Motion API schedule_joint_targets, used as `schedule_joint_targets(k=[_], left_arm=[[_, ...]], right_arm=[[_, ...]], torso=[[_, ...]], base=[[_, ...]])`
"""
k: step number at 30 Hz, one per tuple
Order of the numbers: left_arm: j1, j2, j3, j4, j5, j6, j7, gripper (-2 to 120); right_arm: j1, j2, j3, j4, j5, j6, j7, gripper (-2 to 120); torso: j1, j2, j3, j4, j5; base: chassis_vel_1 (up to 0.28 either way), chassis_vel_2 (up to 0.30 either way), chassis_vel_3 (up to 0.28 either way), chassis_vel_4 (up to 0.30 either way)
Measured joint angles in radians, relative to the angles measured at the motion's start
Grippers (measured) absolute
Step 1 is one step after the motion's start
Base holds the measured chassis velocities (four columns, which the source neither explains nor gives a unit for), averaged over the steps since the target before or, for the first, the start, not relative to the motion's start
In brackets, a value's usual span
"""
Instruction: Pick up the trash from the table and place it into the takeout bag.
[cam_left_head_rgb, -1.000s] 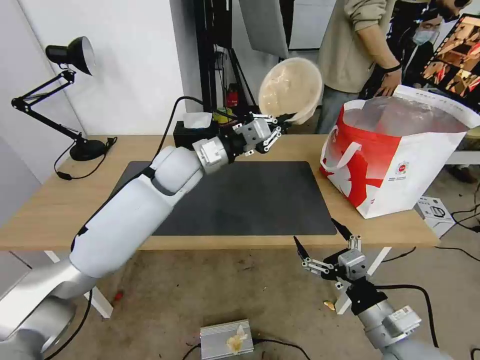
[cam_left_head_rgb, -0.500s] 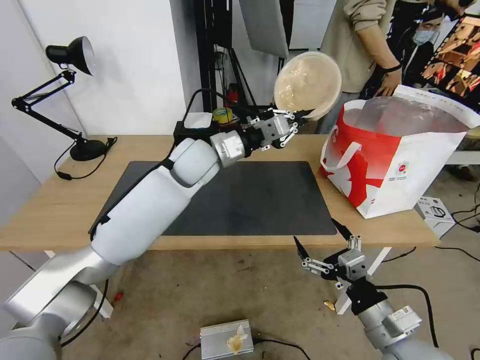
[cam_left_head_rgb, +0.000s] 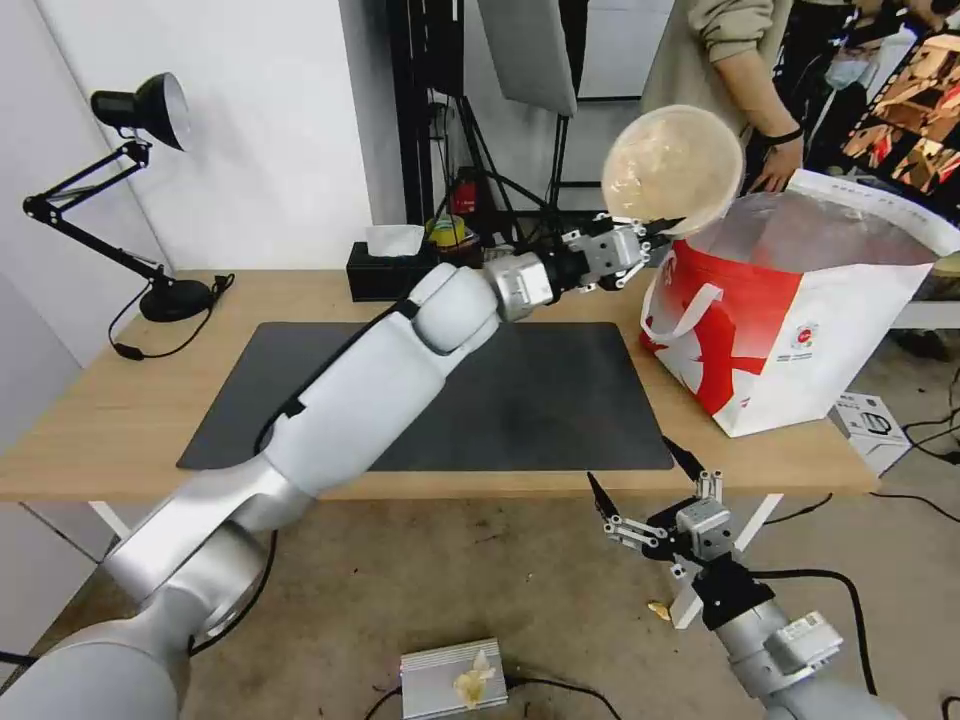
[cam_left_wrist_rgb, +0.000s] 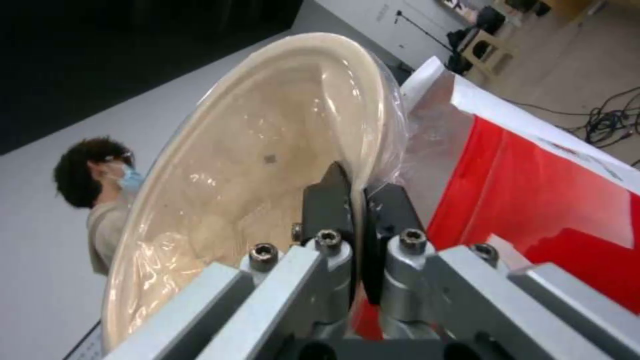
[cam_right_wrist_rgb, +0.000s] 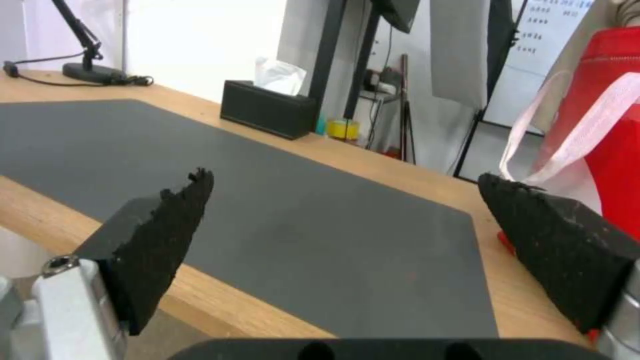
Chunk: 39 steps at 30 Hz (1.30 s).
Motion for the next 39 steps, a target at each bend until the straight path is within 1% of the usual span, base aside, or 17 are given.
schedule_joint_targets(k=[5,9,15,16,17,19,21,22,23,26,30,39], left_arm=[[-0.020,-0.033,0.004,0.037,0.015,-0.008,0.002,0],[-0.039,-0.065,0.004,0.087,0.044,-0.023,0.002,0],[-0.047,-0.086,0.001,0.114,0.079,-0.033,0.002,0],[-0.054,-0.103,-0.001,0.129,0.095,-0.034,0.001,0],[-0.054,-0.103,-0.001,0.129,0.095,-0.034,0.001,0],[-0.064,-0.130,-0.003,0.151,0.116,-0.035,0.000,0],[-0.068,-0.139,-0.004,0.159,0.125,-0.035,0.000,0],[-0.074,-0.157,-0.008,0.174,0.144,-0.035,-0.001,0],[-0.074,-0.157,-0.008,0.174,0.144,-0.035,-0.001,0],[-0.084,-0.192,-0.011,0.208,0.185,-0.035,-0.001,0],[-0.097,-0.206,0.000,0.234,0.202,-0.034,-0.003,0],[-0.109,-0.206,0.029,0.265,0.205,-0.024,-0.005,0]], right_arm=[[0.000,0.000,0.000,0.000,0.000,0.000,0.000,100],[0.000,0.000,0.000,0.000,0.000,0.000,0.000,100],[0.000,0.000,0.000,0.000,0.000,0.000,0.000,100],[0.000,0.000,0.000,0.000,0.000,0.000,0.000,100],[0.000,0.000,0.000,0.000,0.000,0.000,0.000,100],[0.000,0.000,0.000,0.000,0.000,0.000,0.000,100],[0.000,0.000,0.000,0.000,0.000,0.000,0.000,100],[0.000,0.000,0.000,0.000,0.000,0.000,0.000,100],[0.000,0.000,0.000,0.000,0.000,0.000,0.000,100],[0.000,0.000,0.000,0.000,0.000,0.000,0.000,100],[0.000,0.000,0.000,0.000,0.000,0.000,0.000,100],[0.000,0.000,0.000,0.000,0.000,0.000,0.000,100]], torso=[[0.000,0.000,0.000,0.0000,0.0000],[0.000,0.000,0.000,0.0000,-0.0001],[0.000,0.000,0.000,0.0002,-0.0001],[0.000,0.000,0.000,0.0003,-0.0002],[0.000,0.000,0.000,0.0003,-0.0002],[0.000,0.000,0.000,0.0001,-0.0001],[0.000,0.000,0.000,0.0000,-0.0001],[0.000,0.000,0.000,0.0000,0.0000],[0.000,0.000,0.000,0.0000,0.0000],[0.000,0.000,0.000,0.0001,-0.0001],[0.000,0.000,0.000,0.0000,0.0000],[0.000,0.000,0.000,0.0001,-0.0002]], base=[[0.000,0.000,0.000,0.000],[0.000,0.000,0.000,0.000],[0.000,0.000,0.000,0.000],[0.000,0.000,0.000,0.000],[0.000,0.000,0.000,0.000],[0.000,0.000,0.000,0.000],[0.000,0.000,0.000,0.000],[0.000,0.000,0.000,0.000],[0.000,0.000,0.000,0.000],[0.000,0.000,0.000,0.000],[0.000,0.000,0.000,0.000],[0.000,0.000,0.000,0.000]])
